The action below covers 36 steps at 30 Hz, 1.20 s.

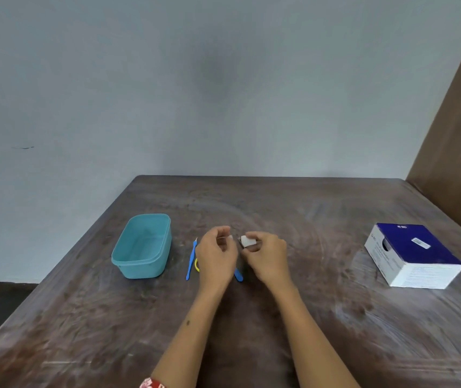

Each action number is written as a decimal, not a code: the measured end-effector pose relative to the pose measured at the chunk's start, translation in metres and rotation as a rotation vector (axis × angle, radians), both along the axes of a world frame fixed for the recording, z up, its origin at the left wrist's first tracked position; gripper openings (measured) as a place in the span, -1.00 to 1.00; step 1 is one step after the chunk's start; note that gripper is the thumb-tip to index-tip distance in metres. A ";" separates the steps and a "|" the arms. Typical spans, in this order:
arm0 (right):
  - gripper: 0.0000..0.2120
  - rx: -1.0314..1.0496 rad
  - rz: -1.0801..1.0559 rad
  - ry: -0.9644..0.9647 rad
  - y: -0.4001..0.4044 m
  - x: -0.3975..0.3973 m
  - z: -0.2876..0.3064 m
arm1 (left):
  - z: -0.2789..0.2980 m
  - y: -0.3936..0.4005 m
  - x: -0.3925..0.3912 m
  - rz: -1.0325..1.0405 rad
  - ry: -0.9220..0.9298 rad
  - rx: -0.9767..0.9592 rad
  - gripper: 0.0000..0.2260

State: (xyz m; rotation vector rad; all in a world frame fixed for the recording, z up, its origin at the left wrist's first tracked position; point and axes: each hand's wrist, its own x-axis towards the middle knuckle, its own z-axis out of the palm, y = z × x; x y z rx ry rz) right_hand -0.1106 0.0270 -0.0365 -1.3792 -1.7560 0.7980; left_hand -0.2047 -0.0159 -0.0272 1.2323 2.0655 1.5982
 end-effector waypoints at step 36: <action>-0.79 0.061 -0.181 0.756 0.002 0.020 -0.018 | -0.028 0.020 0.036 -0.406 -0.462 0.216 -0.60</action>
